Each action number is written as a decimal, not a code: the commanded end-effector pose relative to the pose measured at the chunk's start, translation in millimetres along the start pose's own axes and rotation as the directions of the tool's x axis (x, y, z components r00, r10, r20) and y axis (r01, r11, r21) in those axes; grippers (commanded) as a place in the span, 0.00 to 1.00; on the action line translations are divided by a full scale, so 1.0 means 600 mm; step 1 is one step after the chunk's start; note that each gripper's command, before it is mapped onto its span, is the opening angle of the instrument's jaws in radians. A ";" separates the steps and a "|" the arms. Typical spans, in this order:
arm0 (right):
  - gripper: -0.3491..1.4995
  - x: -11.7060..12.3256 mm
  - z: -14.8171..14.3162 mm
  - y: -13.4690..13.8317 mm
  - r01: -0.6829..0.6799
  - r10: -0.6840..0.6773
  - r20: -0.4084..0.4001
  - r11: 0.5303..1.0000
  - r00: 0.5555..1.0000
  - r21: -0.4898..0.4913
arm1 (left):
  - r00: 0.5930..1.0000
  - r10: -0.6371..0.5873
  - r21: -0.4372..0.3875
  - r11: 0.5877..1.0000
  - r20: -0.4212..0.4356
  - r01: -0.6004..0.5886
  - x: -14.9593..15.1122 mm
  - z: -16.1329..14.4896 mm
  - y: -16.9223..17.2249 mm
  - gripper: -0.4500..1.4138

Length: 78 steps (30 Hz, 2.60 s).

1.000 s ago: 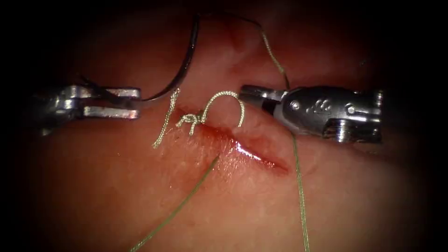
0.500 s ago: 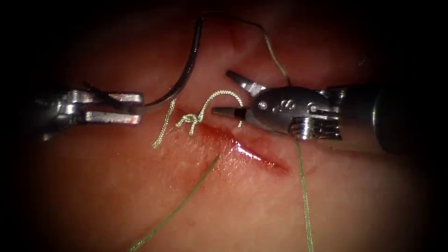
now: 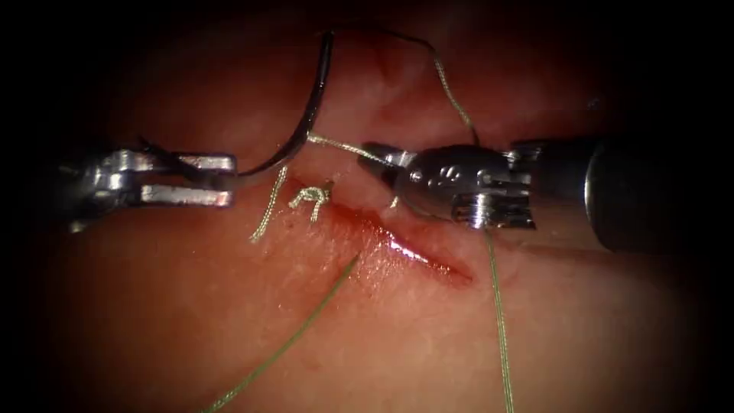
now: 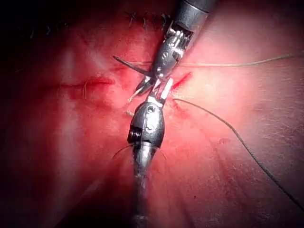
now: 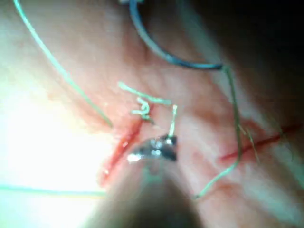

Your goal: Wound Closure

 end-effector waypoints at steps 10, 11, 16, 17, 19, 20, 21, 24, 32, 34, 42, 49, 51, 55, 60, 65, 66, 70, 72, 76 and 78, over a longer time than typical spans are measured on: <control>0.00 0.0013 -0.0048 0.0042 -0.073 0.072 -0.028 0.997 0.997 -0.031 | 1.000 0.001 -0.001 1.000 -0.002 -0.001 -0.0008 0.0009 -0.0003 0.00; 0.00 0.0013 -0.0053 0.0047 -0.081 0.079 -0.044 0.996 0.996 -0.040 | 1.000 0.001 -0.001 1.000 -0.002 -0.001 -0.0008 0.0008 -0.0004 0.00; 0.00 0.0015 -0.0065 0.0058 -0.094 0.090 -0.063 0.994 0.994 -0.049 | 1.000 -0.003 -0.005 1.000 -0.004 0.003 -0.0003 0.0001 -0.0008 0.00; 0.00 0.0015 -0.0065 0.0059 -0.094 0.091 -0.063 0.994 0.994 -0.050 | 1.000 -0.003 -0.005 1.000 -0.004 0.003 -0.0002 0.0001 -0.0008 0.00; 0.00 0.0017 -0.0067 0.0061 -0.099 0.095 -0.069 0.994 0.993 -0.055 | 1.000 -0.003 -0.004 1.000 -0.004 0.003 -0.0002 0.0002 -0.0007 0.00; 0.00 0.0018 -0.0068 0.0062 -0.102 0.098 -0.073 0.993 0.993 -0.058 | 1.000 -0.003 -0.004 1.000 -0.004 0.003 -0.0001 0.0003 -0.0007 0.00; 0.00 0.0020 -0.0068 0.0063 -0.106 0.100 -0.080 0.992 0.992 -0.062 | 1.000 -0.003 -0.004 1.000 -0.003 0.003 -0.0001 0.0003 -0.0007 0.00; 0.18 0.0022 -0.0068 0.0066 -0.122 0.110 -0.131 0.989 0.985 -0.088 | 1.000 -0.003 -0.002 1.000 -0.003 0.003 -0.0001 0.0006 -0.0006 0.00; 0.95 -0.0006 -0.0147 0.0083 -0.151 0.122 -0.247 0.983 0.961 -0.105 | 1.000 -0.008 -0.001 1.000 -0.008 0.008 0.0006 0.0046 -0.0018 0.00; 0.96 -0.0018 -0.0194 0.0092 -0.169 0.133 -0.257 0.978 0.957 -0.123 | 1.000 -0.011 -0.004 1.000 -0.014 0.011 0.0011 0.0072 -0.0029 0.00; 0.98 -0.0078 -0.0397 0.0107 -0.184 0.140 -0.259 0.971 0.956 -0.153 | 0.999 -0.017 -0.030 0.999 -0.028 0.016 0.0015 0.0193 -0.0037 0.00; 0.96 -0.0121 -0.0449 0.0110 -0.196 0.145 -0.246 0.960 0.958 -0.198 | 0.998 -0.055 -0.052 0.997 -0.018 0.054 -0.0014 0.0280 -0.0054 0.00; 0.96 -0.0123 -0.0448 0.0112 -0.202 0.150 -0.248 0.959 0.957 -0.200 | 0.998 -0.058 -0.050 0.997 -0.005 0.057 -0.0036 0.0296 -0.0066 0.00; 0.96 -0.0118 -0.0444 0.0110 -0.205 0.151 -0.254 0.958 0.955 -0.200 | 0.998 -0.054 -0.031 0.998 0.041 0.055 -0.0104 0.0328 -0.0092 0.00; 0.96 -0.0112 -0.0439 0.0104 -0.201 0.147 -0.250 0.958 0.957 -0.205 | 0.994 -0.081 -0.016 0.996 0.068 0.082 -0.0203 0.0351 -0.0113 0.00; 0.96 -0.0102 -0.0423 0.0095 -0.197 0.142 -0.253 0.958 0.957 -0.207 | 0.986 -0.138 -0.009 0.990 0.098 0.139 -0.0273 0.0369 -0.0127 0.14; 0.96 -0.0099 -0.0419 0.0093 -0.197 0.142 -0.255 0.958 0.957 -0.207 | 0.981 -0.164 -0.008 0.986 0.107 0.166 -0.0280 0.0372 -0.0130 0.25; 0.96 -0.0081 -0.0400 0.0077 -0.196 0.140 -0.267 0.960 0.953 -0.198 | 0.960 -0.252 0.035 0.968 0.121 0.250 -0.0290 0.0386 -0.0157 0.79; 0.96 -0.0075 -0.0396 0.0073 -0.196 0.139 -0.272 0.961 0.952 -0.194 | 0.956 -0.269 0.039 0.963 0.119 0.266 -0.0282 0.0383 -0.0165 0.88; 0.96 -0.0067 -0.0390 0.0066 -0.195 0.139 -0.274 0.962 0.952 -0.189 | 0.951 -0.288 0.032 0.957 0.111 0.287 -0.0242 0.0355 -0.0171 0.90; 0.96 -0.0066 -0.0387 0.0064 -0.188 0.133 -0.272 0.964 0.953 -0.189 | 0.944 -0.309 0.036 0.951 0.115 0.307 -0.0211 0.0334 -0.0173 0.90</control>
